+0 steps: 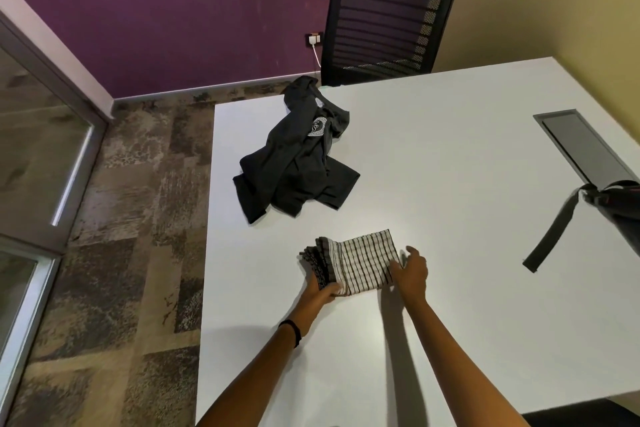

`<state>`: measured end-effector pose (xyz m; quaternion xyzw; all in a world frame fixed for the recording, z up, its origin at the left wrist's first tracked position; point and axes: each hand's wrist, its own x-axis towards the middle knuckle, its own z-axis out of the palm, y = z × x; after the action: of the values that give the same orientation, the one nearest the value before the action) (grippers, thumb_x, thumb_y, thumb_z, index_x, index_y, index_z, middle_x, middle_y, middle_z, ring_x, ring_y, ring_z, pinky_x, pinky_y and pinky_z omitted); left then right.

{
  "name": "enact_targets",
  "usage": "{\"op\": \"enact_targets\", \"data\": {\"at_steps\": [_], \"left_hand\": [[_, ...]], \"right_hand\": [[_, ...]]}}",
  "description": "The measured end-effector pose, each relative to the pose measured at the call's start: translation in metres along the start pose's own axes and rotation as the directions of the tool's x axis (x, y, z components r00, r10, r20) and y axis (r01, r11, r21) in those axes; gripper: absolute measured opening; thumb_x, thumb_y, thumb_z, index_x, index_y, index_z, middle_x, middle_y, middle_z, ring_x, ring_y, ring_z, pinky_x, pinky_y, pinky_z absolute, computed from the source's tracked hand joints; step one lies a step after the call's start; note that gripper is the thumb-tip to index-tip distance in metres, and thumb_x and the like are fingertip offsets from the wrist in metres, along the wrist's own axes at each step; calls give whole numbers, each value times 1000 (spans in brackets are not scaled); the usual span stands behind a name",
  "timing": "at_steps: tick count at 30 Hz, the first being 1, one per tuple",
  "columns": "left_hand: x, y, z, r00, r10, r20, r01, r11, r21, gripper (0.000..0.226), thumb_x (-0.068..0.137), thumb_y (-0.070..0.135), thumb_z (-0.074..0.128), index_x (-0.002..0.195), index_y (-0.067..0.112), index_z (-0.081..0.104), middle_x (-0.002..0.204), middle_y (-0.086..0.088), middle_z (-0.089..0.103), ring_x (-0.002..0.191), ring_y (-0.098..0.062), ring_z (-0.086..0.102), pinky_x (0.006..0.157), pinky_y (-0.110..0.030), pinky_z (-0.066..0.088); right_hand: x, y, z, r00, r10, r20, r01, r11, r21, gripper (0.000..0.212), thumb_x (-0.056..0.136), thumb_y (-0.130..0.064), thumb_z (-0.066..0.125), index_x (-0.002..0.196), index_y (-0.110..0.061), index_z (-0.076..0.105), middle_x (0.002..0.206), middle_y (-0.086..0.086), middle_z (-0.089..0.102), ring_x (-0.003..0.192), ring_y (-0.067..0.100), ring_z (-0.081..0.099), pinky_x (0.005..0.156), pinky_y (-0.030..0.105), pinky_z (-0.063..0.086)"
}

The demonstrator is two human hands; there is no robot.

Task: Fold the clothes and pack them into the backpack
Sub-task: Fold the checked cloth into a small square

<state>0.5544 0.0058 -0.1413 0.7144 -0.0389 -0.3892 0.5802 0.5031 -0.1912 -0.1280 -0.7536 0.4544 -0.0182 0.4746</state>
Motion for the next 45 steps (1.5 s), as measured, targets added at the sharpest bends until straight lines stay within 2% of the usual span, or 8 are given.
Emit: {"op": "enact_targets", "data": {"at_steps": [7,13,20,23,28,37,40,45], "left_hand": [[-8,-6,-19,949,52,-312,-44,999,32,50,95,16,52,136,33,28,138,-3,47,122,-16,50,101,-33,46],[-5,0,-9,849,201,-488,57,884,463,66,90,11,56,146,18,23,146,-9,33,136,-26,33,111,-42,35],[9,0,12,940,323,111,-246,414,876,74,94,18,47,148,18,-3,156,-7,-13,146,-27,-5,120,-40,7],[16,-8,11,946,277,166,-267,381,886,76,92,21,46,149,20,-3,152,-8,-13,146,-30,2,118,-45,15],[22,-14,4,942,306,141,-250,354,901,58,98,44,14,148,15,18,144,-9,45,130,-24,46,101,-38,41],[43,-10,-4,953,251,172,-245,297,923,89,79,55,40,150,11,9,147,-3,41,134,-23,40,103,-42,39],[51,-7,-9,950,196,245,-287,233,929,87,84,53,51,150,12,11,158,-4,12,143,-27,-1,116,-49,15],[55,-9,-4,947,195,255,-300,254,920,97,76,52,66,149,12,17,158,-7,8,144,-33,-6,116,-55,-1]], "right_hand": [[10,13,12,998,53,29,-50,993,-104,53,78,-12,66,124,-2,43,105,13,57,100,32,56,84,39,43],[12,16,13,997,51,57,-45,995,-93,25,68,-8,62,57,-11,40,61,6,45,61,23,45,55,30,37],[-2,12,12,994,-80,69,71,990,120,15,81,-10,57,74,-4,45,66,5,46,61,17,41,52,25,34],[-14,4,11,985,-172,31,162,965,204,24,74,-23,51,78,0,46,65,2,45,58,13,39,49,15,34],[-26,-6,16,971,-234,41,214,938,271,15,73,-21,46,76,-7,42,68,0,44,58,3,38,52,15,33],[-32,-14,29,950,-278,141,224,924,309,12,73,-10,48,81,-12,40,72,-2,48,65,10,44,61,30,36],[-38,-17,31,946,-264,185,188,918,348,28,83,1,51,103,-17,42,90,-4,67,74,12,64,63,31,50],[-46,-28,34,933,-278,228,186,916,356,56,79,-27,57,132,-25,39,113,-22,57,101,-13,57,86,20,49]]}}
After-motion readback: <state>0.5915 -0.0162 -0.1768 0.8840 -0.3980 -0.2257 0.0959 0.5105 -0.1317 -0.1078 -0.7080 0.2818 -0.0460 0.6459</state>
